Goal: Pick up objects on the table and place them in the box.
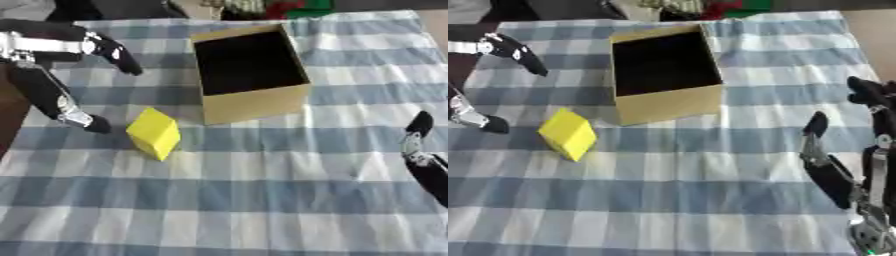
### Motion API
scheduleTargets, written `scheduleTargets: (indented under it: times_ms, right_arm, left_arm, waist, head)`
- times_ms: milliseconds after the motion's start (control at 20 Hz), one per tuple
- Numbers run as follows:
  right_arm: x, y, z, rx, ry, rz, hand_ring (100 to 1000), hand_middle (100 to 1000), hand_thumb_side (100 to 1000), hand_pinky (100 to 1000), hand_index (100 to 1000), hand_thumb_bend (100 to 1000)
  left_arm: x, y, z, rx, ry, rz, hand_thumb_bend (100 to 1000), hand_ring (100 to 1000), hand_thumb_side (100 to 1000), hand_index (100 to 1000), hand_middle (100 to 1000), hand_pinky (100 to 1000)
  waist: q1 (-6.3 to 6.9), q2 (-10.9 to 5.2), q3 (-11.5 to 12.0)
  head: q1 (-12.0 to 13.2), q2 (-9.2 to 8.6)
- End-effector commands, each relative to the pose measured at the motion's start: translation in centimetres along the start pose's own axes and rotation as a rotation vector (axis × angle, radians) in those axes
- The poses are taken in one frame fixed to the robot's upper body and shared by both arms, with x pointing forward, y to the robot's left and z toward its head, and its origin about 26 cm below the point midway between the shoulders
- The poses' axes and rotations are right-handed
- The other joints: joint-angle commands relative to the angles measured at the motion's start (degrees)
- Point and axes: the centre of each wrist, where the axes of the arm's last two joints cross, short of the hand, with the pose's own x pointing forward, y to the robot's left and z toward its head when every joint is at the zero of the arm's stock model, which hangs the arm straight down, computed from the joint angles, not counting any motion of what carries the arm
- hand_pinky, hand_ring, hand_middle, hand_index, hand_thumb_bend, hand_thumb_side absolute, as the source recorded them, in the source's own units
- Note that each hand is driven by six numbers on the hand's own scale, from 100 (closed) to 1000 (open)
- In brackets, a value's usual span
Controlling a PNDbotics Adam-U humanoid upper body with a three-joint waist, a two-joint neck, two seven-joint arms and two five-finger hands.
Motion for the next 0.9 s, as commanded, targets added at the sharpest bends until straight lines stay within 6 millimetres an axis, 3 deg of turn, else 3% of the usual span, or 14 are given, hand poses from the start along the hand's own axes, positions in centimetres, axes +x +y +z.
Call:
scheduleTargets:
  times_ms: [50, 300, 650, 900]
  right_arm:
    - [0.0, -0.5, -0.6, -0.009, -0.020, -0.001, 650, 726, 464, 915, 855, 100]
    - [0.0, -0.5, -0.7, -0.010, -0.010, -0.004, 643, 723, 462, 916, 853, 100]
    - [0.0, -0.5, -0.7, -0.010, -0.004, -0.006, 635, 718, 465, 916, 849, 100]
    - [0.1, -0.4, -0.8, -0.012, -0.004, -0.011, 631, 717, 467, 916, 850, 100]
  left_arm:
    - [0.5, 0.9, 0.1, 0.009, 0.022, 0.020, 531, 872, 333, 893, 841, 950]
    - [1.4, 1.2, -0.6, 0.006, 0.005, 0.020, 527, 877, 284, 898, 865, 954]
    - [3.0, 0.8, -1.4, -0.018, -0.069, -0.040, 548, 882, 280, 903, 876, 961]
    - [3.0, 0.0, -2.4, -0.058, -0.071, -0.056, 572, 883, 289, 903, 877, 959]
  waist:
    - [-0.01, -1.29, -0.14]
    - [0.07, -1.35, -0.21]
    - [0.23, -1.30, -0.28]
    - [0.24, -1.26, -0.51]
  head:
    - [0.26, 0.36]
    - [0.41, 0.42]
    - [0.62, 0.44]
    - [1.04, 0.32]
